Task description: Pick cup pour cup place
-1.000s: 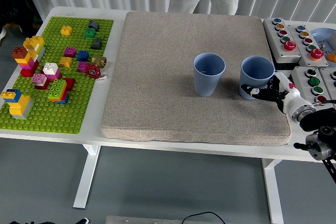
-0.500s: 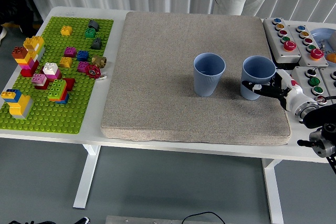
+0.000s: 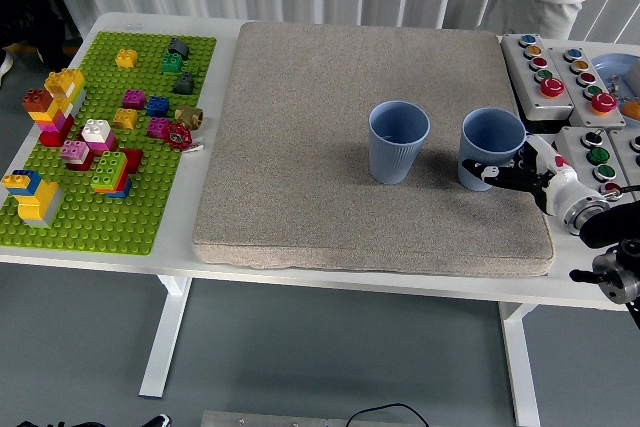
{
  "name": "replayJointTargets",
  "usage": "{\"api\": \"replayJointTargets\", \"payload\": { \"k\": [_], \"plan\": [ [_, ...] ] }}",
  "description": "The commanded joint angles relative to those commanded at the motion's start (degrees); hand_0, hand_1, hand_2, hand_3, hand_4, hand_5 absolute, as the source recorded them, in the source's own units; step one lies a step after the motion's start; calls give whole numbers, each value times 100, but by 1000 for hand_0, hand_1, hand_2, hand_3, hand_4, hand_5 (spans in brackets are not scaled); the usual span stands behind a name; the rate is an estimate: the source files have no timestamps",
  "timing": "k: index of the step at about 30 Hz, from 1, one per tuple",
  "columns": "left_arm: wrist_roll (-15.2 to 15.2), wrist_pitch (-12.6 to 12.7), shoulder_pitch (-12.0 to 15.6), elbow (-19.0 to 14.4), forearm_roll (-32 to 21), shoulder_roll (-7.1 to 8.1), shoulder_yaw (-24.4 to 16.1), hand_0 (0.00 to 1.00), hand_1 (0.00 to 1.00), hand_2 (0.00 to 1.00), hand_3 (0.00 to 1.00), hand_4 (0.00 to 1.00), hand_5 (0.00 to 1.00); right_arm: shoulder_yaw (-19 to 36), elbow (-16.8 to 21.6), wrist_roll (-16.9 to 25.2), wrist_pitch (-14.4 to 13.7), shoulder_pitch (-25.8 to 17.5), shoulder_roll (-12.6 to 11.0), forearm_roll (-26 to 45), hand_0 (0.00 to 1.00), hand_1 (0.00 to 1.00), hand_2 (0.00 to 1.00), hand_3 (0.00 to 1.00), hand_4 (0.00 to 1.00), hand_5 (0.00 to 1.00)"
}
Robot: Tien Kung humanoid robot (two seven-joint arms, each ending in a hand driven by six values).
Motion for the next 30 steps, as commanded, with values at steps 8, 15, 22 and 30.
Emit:
{"api": "replayJointTargets", "payload": {
  "k": [8, 15, 22, 30],
  "plan": [
    [7, -1, 21, -1, 11, 3, -11, 800, 854, 864, 790, 502, 998, 20, 22, -4, 15, -27, -31, -7, 954, 930, 998, 964, 824, 375],
    [10, -4, 48, -2, 8, 8, -10, 800, 854, 865, 790, 502, 998, 61, 147, -11, 30, -127, -140, -14, 959, 930, 998, 961, 861, 414],
    [0, -4, 37, 2, -15, 12, 9, 800, 854, 865, 790, 502, 998, 167, 254, -20, 84, -208, -259, -26, 959, 930, 998, 959, 861, 418],
    [-9, -4, 30, 6, -39, 15, 25, 800, 854, 864, 790, 502, 998, 337, 418, -26, 122, -348, -450, -28, 957, 930, 998, 957, 861, 421]
  ]
}}
